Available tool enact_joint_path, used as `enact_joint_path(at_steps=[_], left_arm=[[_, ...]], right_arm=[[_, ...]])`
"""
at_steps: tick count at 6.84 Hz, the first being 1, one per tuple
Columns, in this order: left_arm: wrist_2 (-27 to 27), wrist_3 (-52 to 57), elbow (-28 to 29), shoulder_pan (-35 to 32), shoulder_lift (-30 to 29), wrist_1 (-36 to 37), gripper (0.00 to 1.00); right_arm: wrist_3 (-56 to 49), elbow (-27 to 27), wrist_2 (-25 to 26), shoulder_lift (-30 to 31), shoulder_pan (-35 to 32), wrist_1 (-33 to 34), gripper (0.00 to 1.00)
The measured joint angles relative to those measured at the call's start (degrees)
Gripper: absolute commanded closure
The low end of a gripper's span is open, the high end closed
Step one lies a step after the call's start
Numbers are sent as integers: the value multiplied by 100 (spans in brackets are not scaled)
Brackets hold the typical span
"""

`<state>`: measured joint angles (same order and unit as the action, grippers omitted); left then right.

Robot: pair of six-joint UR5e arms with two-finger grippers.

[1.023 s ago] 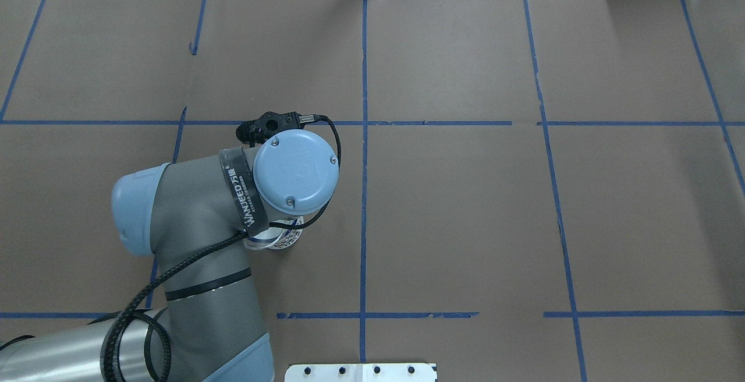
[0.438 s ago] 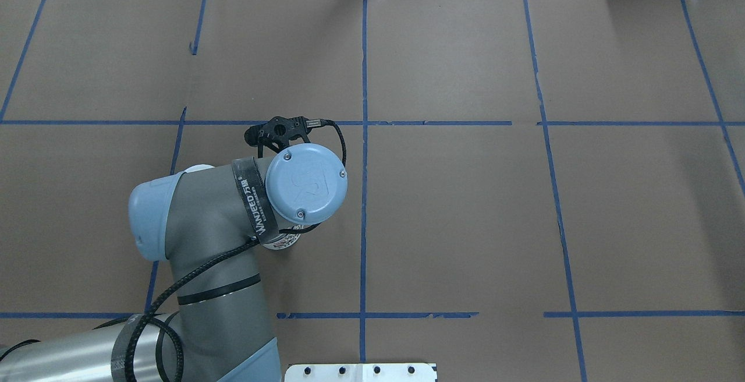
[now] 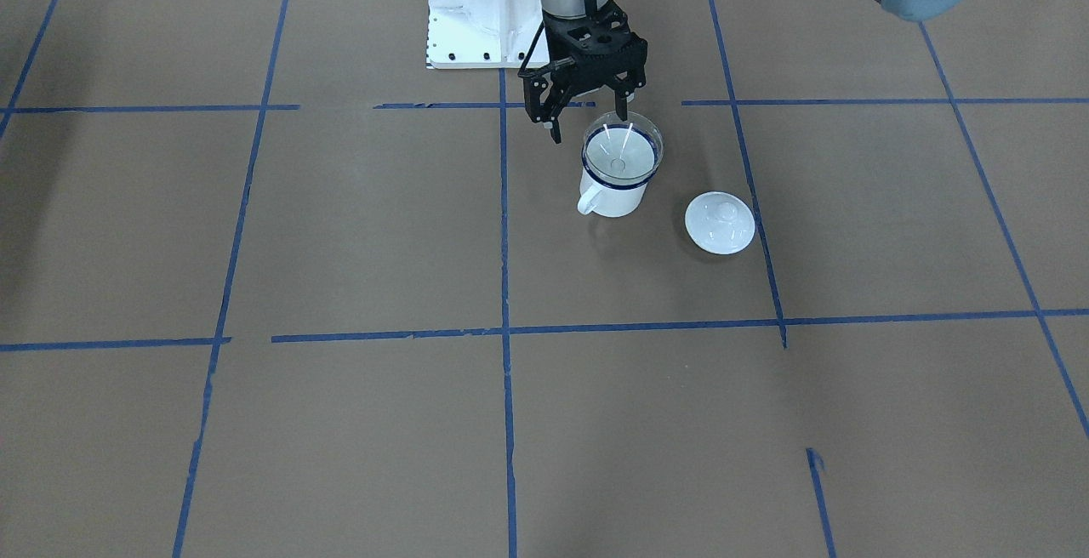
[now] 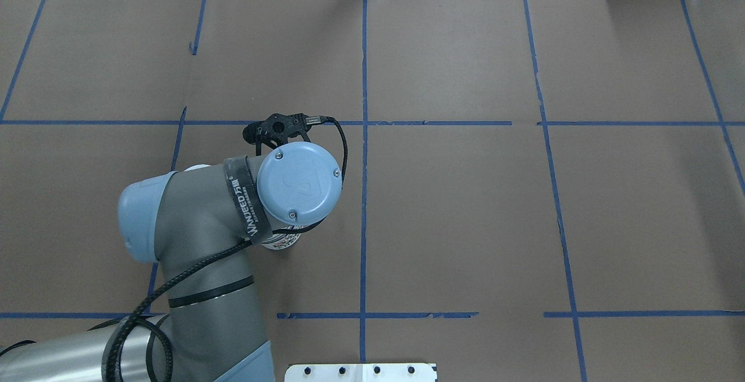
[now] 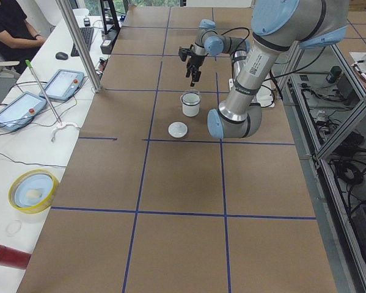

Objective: Place funnel on cup

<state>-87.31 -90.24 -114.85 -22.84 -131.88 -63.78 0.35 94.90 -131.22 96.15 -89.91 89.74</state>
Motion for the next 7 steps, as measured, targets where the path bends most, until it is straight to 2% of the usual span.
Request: enact_joint_path(at_steps=[2, 3, 5, 7], left_arm=[[-83, 435, -403, -431, 79, -22, 0], [-363, 1117, -567, -927, 197, -56, 0], [-1386, 2950, -624, -2237, 817, -465, 0], [-1999, 4543, -379, -3236, 1548, -1073, 0]], right_arm=[[0, -3, 0, 0, 0, 0, 0], [0, -4, 0, 0, 0, 0, 0], [0, 1, 0, 0, 0, 0, 0], [0, -3, 0, 0, 0, 0, 0]])
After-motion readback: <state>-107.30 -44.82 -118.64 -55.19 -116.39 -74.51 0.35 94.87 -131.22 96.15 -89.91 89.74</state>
